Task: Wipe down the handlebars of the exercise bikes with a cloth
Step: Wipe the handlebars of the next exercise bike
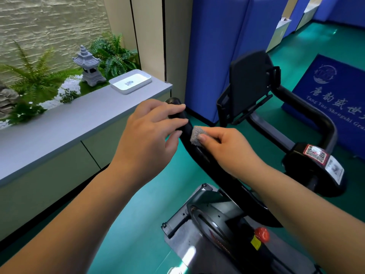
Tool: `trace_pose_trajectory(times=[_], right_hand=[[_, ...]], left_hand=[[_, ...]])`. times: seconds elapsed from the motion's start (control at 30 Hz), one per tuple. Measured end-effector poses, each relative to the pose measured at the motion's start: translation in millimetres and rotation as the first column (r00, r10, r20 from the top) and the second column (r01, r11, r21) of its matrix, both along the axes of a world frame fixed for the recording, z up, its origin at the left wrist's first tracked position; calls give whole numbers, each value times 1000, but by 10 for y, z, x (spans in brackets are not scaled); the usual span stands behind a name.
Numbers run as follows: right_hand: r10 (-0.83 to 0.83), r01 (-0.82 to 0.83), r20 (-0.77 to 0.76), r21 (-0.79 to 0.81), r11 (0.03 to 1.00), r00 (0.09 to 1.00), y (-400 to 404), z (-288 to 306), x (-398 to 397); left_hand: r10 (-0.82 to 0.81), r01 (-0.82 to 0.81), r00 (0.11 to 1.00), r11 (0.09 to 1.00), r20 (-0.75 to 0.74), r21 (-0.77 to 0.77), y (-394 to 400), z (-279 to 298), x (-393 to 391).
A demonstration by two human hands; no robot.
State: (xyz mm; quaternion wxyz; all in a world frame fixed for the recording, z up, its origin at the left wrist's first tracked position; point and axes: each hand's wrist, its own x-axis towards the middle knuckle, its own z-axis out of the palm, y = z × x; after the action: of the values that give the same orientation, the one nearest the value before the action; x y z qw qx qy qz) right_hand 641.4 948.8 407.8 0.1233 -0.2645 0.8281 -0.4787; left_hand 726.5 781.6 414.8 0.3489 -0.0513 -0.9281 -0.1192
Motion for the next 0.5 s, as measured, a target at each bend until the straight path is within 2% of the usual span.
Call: trace_pose_trajectory(times=[0.27, 0.5], right_hand=[[-91, 92, 19, -56, 994, 996, 261, -48, 185], [-138, 124, -177, -90, 988, 974, -101, 85, 116]], left_hand=[[34, -34, 999, 999, 15, 37, 36, -5, 10], [74, -77, 996, 994, 40, 78, 54, 33, 36]])
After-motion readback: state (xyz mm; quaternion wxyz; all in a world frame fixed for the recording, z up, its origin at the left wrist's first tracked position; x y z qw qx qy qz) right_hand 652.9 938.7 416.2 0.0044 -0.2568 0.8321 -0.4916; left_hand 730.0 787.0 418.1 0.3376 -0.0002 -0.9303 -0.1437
